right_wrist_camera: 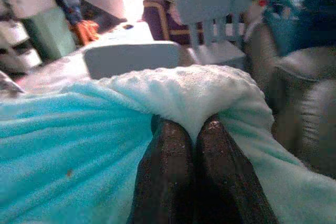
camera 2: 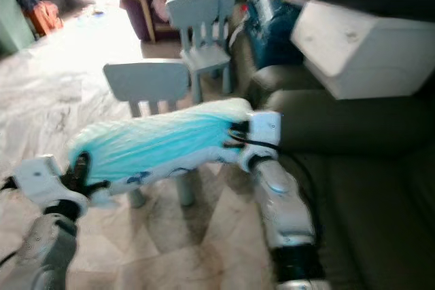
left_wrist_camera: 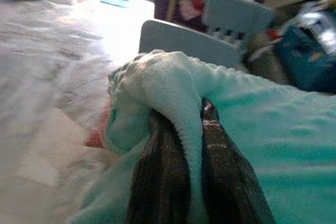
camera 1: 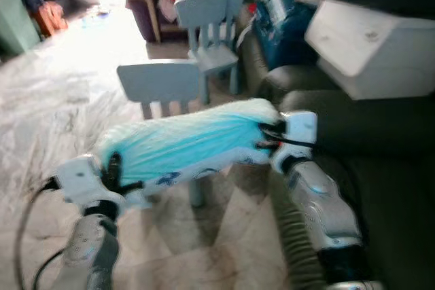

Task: Move the pillow to the sofa

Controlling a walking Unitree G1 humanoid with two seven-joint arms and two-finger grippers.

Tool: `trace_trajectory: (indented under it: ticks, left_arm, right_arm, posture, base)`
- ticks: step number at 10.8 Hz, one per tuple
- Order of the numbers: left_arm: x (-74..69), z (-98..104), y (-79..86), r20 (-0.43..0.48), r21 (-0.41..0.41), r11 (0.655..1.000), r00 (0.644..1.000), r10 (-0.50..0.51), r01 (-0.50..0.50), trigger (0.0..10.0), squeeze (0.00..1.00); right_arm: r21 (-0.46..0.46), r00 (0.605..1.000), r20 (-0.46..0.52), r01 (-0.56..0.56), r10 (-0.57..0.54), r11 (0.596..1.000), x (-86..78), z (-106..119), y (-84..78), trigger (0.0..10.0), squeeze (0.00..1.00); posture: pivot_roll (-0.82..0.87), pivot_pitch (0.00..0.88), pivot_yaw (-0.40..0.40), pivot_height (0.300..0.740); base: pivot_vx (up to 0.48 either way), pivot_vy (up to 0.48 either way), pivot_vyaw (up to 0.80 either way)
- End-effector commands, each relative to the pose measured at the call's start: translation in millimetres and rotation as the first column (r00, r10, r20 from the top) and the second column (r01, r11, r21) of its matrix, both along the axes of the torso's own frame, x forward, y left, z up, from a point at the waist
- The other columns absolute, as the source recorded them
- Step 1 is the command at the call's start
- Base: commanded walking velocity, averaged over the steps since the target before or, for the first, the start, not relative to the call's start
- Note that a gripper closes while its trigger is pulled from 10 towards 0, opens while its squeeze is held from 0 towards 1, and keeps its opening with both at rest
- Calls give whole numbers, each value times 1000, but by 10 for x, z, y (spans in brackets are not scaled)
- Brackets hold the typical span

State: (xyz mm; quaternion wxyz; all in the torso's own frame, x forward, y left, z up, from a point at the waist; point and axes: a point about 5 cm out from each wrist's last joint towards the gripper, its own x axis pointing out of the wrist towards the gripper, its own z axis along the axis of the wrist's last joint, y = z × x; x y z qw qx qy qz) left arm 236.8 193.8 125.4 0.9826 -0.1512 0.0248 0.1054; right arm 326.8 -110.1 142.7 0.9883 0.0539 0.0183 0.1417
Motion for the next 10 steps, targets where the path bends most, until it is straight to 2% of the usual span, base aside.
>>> trace_trajectory:
  ticks: [1,10]
  left_arm:
    - [-4,14,24,4,8,1000,1000,8,-8,10000,0]
    - [26,3,-1,-2,10,1000,1000,-18,18,10000,0]
  right_arm:
    - [-1,999,12,38,-38,999,11,21,-106,10000,0]
    - [-2,999,7,50,-50,999,21,16,-128,10000,0]
  posture:
    - [-150,56,63,740]
    - [-153,64,61,740]
  base:
    - [0,458,0]
    - [0,463,0]
